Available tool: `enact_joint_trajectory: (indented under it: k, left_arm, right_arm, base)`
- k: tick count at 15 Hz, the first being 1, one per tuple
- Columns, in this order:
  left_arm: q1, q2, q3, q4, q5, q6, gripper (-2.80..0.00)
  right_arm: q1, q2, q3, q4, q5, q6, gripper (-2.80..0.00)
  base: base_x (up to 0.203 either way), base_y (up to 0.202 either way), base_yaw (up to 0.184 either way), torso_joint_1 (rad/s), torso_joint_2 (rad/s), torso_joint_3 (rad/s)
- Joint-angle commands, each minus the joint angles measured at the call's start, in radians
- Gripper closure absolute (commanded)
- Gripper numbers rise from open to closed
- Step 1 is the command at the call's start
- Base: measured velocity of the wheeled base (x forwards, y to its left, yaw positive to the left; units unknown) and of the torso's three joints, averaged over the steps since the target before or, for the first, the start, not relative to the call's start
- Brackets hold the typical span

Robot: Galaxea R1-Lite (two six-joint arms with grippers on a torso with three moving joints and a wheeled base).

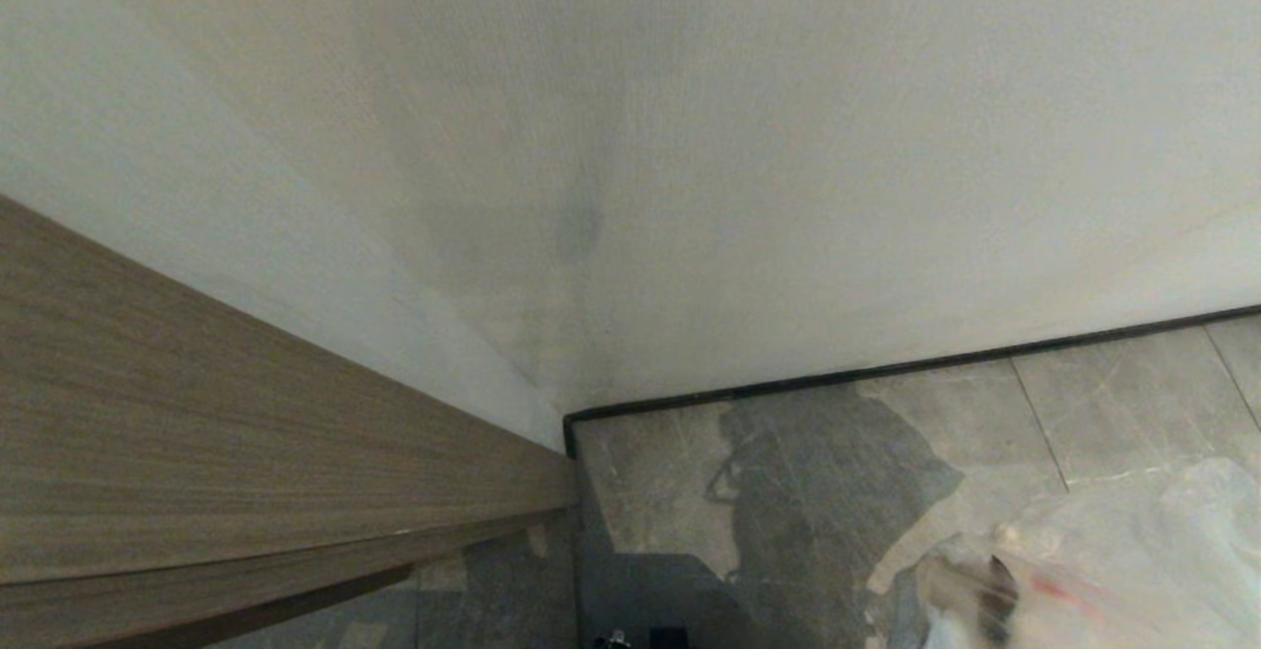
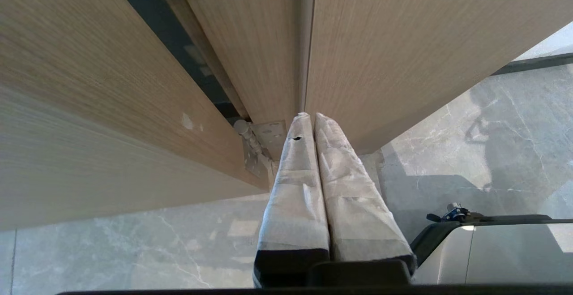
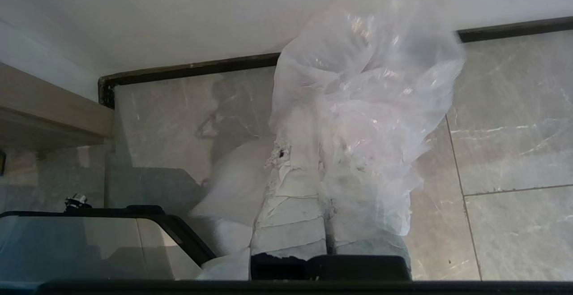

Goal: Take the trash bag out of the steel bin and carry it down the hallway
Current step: Put the trash bag at the door

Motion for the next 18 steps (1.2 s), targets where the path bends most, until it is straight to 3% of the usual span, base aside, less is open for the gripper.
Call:
enact_joint_trajectory:
  k: [1,3,7,10,18]
  left_arm:
    - [0.000,0.000,0.000,0.000,0.000,-0.001,0.00]
    - [0.000,0.000,0.000,0.000,0.000,-0.001,0.00]
    - [0.000,0.000,0.000,0.000,0.000,-0.001,0.00]
    - [0.000,0.000,0.000,0.000,0.000,-0.001,0.00]
    - [0.000,0.000,0.000,0.000,0.000,-0.001,0.00]
  right_arm:
    - [0.000,0.000,-0.004,-0.001,0.003,0.001,0.00]
    - [0.000,0.005,-0.097,0.052,0.028,0.002,0.00]
    - [0.000,0.023,-0.319,0.483,0.113,-0.016,0.00]
    - [0.000,0.117,-0.357,0.489,0.118,-0.061,0.00]
    - [0.006,0.730,-0.573,0.464,0.117,-0.069,0.00]
  base:
    - [0.000,0.000,0.000,0.000,0.00,0.000]
    - [0.000,0.000,0.000,0.000,0.00,0.000]
    - [0.000,0.000,0.000,0.000,0.00,0.000]
    - [0.000,0.000,0.000,0.000,0.00,0.000]
    - [0.000,0.000,0.000,0.000,0.00,0.000]
